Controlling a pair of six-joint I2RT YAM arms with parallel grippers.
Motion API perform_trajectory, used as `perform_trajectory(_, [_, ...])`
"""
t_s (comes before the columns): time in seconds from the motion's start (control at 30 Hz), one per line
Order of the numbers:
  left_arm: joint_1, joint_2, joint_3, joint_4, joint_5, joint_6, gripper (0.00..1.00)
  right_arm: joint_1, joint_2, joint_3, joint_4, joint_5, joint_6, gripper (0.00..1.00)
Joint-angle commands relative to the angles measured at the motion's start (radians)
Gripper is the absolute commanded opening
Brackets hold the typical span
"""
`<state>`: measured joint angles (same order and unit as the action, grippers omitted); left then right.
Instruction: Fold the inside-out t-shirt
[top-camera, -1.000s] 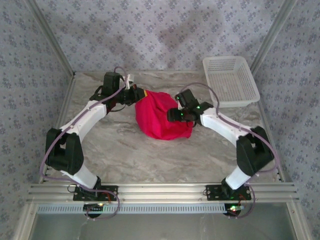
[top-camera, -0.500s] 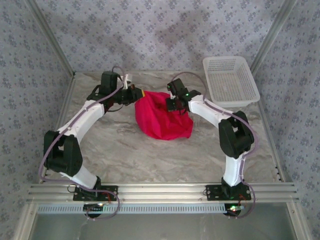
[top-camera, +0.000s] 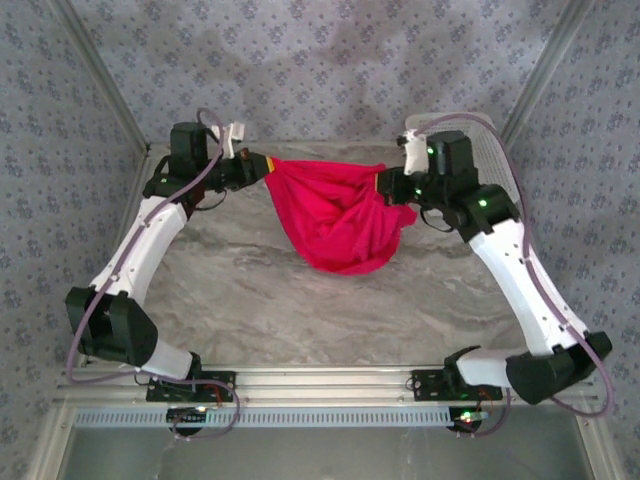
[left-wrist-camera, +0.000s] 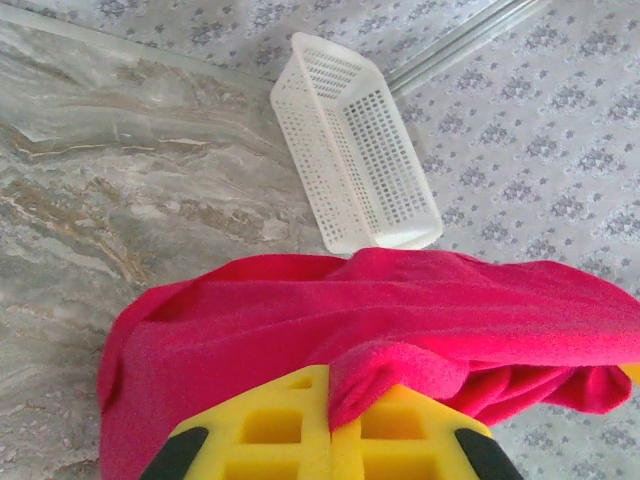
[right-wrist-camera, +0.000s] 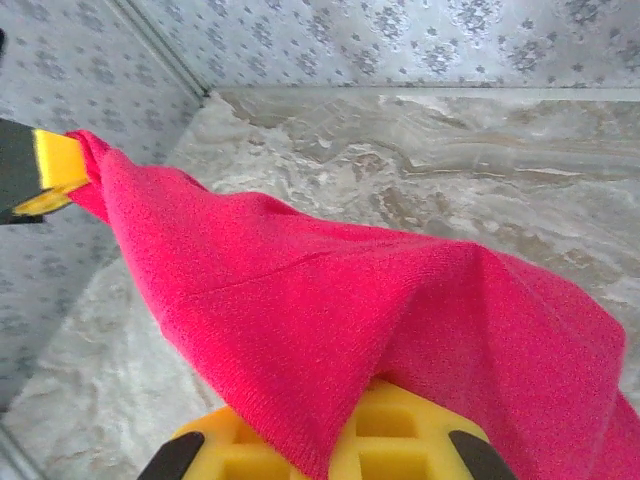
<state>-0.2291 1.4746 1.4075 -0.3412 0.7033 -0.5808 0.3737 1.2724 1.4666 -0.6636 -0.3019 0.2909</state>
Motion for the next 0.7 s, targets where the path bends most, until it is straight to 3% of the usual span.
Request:
perform_trajectory(0.0, [0.010,0.047,-0.009,-0.010,-0.013,0.039,0.00,-0.075,0.056,-0.117,0.057,-0.142,0.032,0.00])
perform_trajectory(0.27, [-0.050,0.216,0.007,-0.064,-0.245,0.128,0.00,-0.174,0.296,-0.265,0.221,-0.194,0.045,0.00])
perform_trajectory(0.43, [-0.201,0.198,0.025,-0.155,-0.510,0.214,0.42,-0.150,0.304,-0.325,0.266,-0.209,0.061,0.00])
perform_trajectory(0.53, [-0.282,0.191,0.045,-0.228,-0.648,0.138,0.51,-0.131,0.287,-0.334,0.264,-0.194,0.058,0.00])
perform_trajectory(0.67, [-0.371,0.184,0.027,-0.184,-0.651,0.014,0.51,-0.113,0.262,-0.361,0.275,-0.180,0.067,0.00])
